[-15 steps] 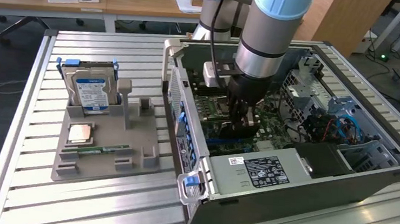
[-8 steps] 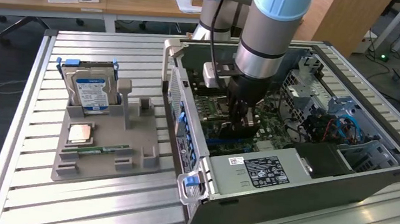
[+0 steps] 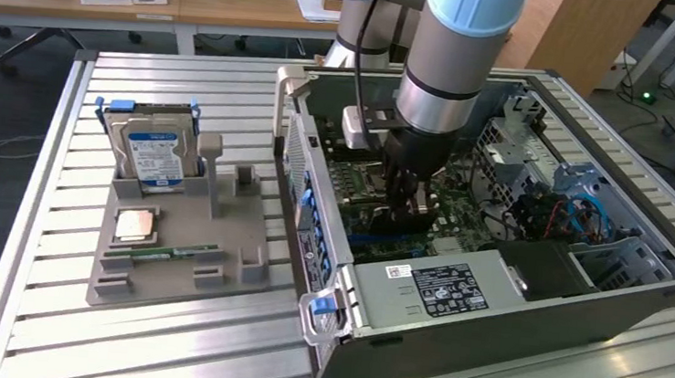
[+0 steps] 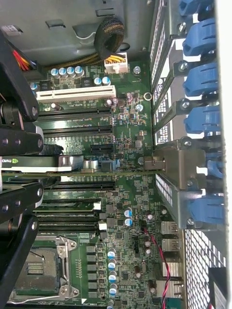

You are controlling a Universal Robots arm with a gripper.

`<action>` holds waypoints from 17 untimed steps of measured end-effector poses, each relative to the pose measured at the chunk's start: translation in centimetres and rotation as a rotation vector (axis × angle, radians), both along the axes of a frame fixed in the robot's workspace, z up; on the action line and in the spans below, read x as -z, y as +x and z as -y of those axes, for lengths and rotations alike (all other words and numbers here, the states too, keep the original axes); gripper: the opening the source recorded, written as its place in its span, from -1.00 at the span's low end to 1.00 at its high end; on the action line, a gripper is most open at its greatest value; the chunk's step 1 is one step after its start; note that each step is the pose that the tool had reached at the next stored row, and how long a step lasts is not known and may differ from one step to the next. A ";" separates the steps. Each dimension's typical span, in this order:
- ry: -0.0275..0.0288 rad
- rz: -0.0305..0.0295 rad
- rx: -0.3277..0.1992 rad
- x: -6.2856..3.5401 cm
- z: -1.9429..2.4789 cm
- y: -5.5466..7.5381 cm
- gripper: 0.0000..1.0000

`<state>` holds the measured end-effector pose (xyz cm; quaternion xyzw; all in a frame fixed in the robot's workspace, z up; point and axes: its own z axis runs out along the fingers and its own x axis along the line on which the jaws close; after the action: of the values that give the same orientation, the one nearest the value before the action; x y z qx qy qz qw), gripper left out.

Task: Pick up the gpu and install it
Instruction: 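Insert the gpu into the slot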

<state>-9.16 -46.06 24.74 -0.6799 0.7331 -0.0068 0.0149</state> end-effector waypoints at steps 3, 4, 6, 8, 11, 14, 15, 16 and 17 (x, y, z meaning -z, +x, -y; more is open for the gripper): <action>0.0002 0.0001 0.000 0.02 0.00 0.0 -0.47; 0.0003 0.0001 0.000 0.02 0.00 0.0 -0.47; 0.0003 0.0002 0.000 0.02 0.00 0.0 -0.47; 0.0003 0.0002 0.000 0.02 0.00 0.0 -0.47; 0.0005 0.0003 0.000 0.01 -0.01 0.0 -0.47; 0.0009 0.0005 0.000 -0.06 -0.01 0.0 -0.47; 0.0009 0.0005 0.000 -0.08 -0.01 0.0 -0.47; 0.0007 0.0004 0.000 -0.09 -0.01 0.0 -0.47; 0.0005 0.0003 0.000 -0.11 -0.01 0.0 -0.47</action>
<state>-9.15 -46.05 24.85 -0.6799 0.7331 -0.0067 0.0151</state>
